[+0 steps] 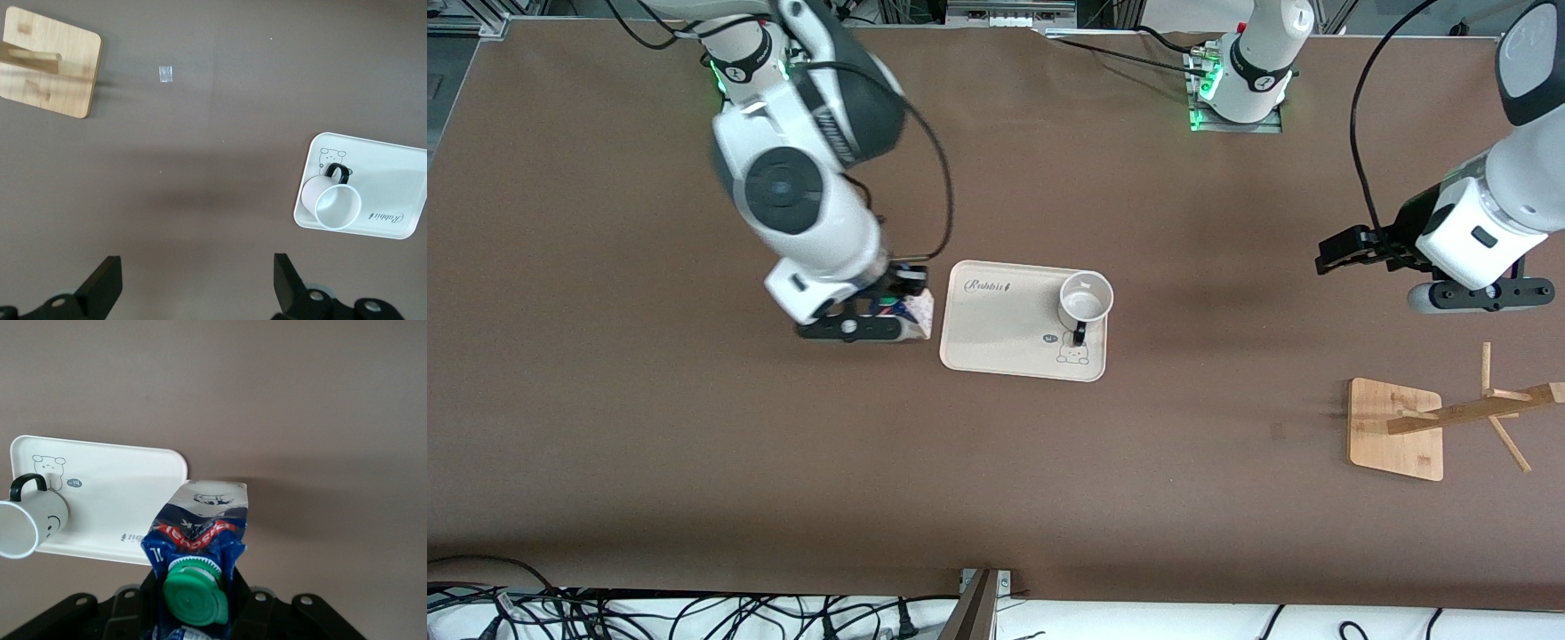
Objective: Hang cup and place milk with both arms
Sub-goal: 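Carry the carton off the tray while the left gripper reaches the mug, then set the carton on the table while the left gripper grasps the mug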
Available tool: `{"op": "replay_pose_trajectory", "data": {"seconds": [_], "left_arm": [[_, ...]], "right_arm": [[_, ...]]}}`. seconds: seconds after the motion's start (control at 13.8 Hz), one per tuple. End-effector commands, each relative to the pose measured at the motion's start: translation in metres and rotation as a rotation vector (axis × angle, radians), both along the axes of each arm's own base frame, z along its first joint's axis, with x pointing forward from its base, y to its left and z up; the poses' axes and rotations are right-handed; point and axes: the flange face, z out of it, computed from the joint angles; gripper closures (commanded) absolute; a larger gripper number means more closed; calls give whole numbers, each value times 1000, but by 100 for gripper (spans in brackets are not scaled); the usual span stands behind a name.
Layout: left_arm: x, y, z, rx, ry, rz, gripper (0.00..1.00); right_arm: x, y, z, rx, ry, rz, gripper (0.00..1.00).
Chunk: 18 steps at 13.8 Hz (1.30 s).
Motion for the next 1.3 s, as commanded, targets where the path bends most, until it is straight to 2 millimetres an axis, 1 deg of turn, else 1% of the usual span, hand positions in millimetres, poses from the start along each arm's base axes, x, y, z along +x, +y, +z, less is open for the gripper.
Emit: {"op": "replay_pose_trajectory", "data": {"seconds": [0.0, 0.07, 0.14, 0.22, 0.36, 0.43, 0.51, 0.58, 0.65, 0.72, 0.87, 0.94, 1.01, 1.08, 1.16, 1.23], "left_arm": [[6, -9, 5, 1, -6, 70, 0], [10, -13, 0, 0, -26, 103, 0], [13, -30, -9, 0, -32, 137, 0], [14, -48, -18, 6, -18, 180, 0], [11, -70, -22, 14, -3, 249, 0], [11, -90, -39, 22, 25, 229, 0], [11, -119, -66, 35, 64, 186, 0], [5, -154, -88, 48, 95, 134, 0], [-2, -184, -110, 69, 119, 85, 0], [-6, -201, -128, 97, 135, 48, 0], [-18, -242, -162, 110, 158, -21, 0], [-21, -263, -180, 101, 137, -48, 0], [-31, -288, -200, 95, 119, -82, 0], [-41, -309, -215, 93, 101, -104, 0], [-45, -317, -234, 121, 75, -136, 0], [-50, -330, -248, 158, 30, -187, 0]], "right_arm": [[16, -66, 10, 19, 36, 93, 61], [24, -90, 0, 11, 42, 128, 61], [33, -116, -9, 0, 44, 146, 61], [38, -135, -18, -14, 49, 157, 61], [42, -153, -40, -34, 61, 137, 61], [44, -163, -53, -39, 62, 133, 61], [44, -168, -69, -39, 59, 142, 61], [46, -179, -86, -43, 53, 130, 61], [43, -186, -102, -44, 52, 130, 61], [40, -191, -112, -42, 51, 140, 61], [37, -199, -122, -43, 64, 126, 61], [37, -199, -127, -44, 61, 125, 61], [35, -201, -138, -45, 61, 120, 60], [34, -202, -146, -46, 50, 117, 57], [35, -202, -148, -44, 46, 115, 44], [35, -202, -143, -43, 41, 116, 24]]}}
